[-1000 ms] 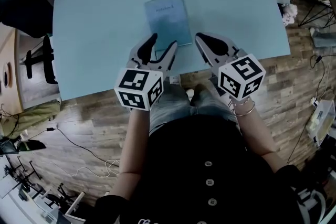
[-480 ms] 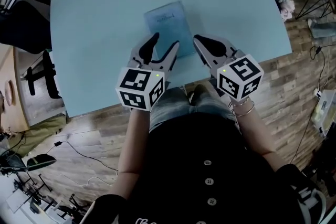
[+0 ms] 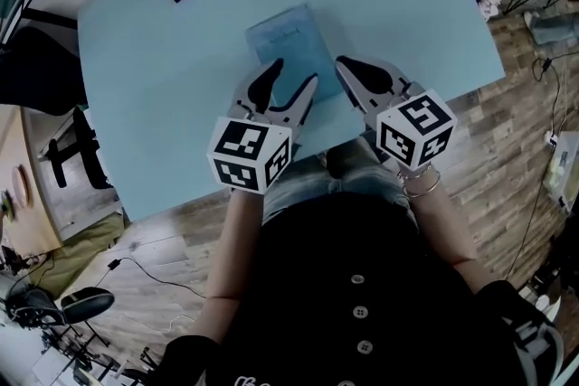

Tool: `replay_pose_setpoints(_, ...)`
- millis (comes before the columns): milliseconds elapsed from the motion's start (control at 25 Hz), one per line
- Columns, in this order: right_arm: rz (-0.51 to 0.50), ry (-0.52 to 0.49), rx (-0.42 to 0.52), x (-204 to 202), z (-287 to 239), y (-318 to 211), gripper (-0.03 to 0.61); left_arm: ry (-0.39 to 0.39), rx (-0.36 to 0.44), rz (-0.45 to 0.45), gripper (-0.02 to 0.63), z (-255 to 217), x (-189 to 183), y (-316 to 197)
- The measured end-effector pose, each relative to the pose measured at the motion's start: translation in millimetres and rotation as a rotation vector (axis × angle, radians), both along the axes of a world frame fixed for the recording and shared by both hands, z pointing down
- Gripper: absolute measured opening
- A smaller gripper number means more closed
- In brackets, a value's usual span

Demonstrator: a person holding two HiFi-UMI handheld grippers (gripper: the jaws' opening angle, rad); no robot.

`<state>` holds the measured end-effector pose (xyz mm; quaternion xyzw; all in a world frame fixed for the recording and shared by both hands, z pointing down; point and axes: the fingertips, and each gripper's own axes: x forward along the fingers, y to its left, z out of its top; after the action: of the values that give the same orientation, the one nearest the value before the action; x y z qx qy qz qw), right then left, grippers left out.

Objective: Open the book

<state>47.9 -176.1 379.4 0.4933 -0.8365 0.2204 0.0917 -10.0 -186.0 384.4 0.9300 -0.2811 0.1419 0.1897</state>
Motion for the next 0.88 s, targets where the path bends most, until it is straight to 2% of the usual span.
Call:
replay_pose_setpoints(560, -0.004, 0.024, -0.031, 4.9, 7.6, -0.5, 0.002, 0.007, -0.039, -0.024, 0.229, 9.9, -5.3, -2.0)
replay_pose_setpoints(880, -0.007, 0.018, -0.063, 15.5, 15.3, 2.2, 0.002, -0.035, -0.064, -0.02, 0.229, 23.7, 2.0, 5.0)
